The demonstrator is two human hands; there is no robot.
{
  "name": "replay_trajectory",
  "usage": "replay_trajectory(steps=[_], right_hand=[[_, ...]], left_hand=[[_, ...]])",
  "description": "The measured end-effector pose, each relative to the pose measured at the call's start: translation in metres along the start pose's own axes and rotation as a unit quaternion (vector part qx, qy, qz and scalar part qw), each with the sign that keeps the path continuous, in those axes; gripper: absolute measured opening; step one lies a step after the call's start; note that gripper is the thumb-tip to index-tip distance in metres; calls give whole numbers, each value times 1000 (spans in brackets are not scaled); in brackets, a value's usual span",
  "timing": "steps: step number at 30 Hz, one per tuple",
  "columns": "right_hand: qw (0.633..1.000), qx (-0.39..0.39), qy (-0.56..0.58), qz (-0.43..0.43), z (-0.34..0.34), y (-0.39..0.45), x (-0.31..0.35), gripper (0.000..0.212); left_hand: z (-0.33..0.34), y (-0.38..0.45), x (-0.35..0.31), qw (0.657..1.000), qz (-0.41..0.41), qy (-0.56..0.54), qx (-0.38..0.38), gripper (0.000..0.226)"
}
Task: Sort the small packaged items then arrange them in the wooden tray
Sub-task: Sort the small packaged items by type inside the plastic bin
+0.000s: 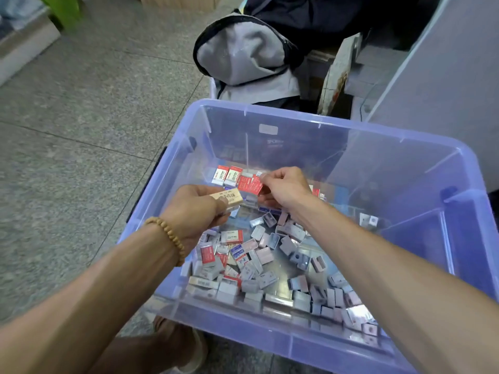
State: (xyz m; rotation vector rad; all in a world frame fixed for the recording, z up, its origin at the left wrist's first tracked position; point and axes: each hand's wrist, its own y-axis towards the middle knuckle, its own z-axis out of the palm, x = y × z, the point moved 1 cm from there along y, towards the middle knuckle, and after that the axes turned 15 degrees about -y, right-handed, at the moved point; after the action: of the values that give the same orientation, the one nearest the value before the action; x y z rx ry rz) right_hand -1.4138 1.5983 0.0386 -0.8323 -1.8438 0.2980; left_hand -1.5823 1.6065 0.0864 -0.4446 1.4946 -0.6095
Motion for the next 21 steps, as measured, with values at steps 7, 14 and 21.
replay_trajectory(steps=[7, 14, 21], right_hand=[[994, -78, -81, -18, 30, 25, 1, 15], [995, -66, -74, -31, 30, 22, 2, 26], [991, 45, -76, -97, -2, -14, 8, 20]], left_hand=[[0, 0, 0, 1000, -2, 20, 13, 13], [-1, 2, 1, 999, 12, 36, 8, 14], [2, 4, -1, 998, 26, 54, 22, 17]])
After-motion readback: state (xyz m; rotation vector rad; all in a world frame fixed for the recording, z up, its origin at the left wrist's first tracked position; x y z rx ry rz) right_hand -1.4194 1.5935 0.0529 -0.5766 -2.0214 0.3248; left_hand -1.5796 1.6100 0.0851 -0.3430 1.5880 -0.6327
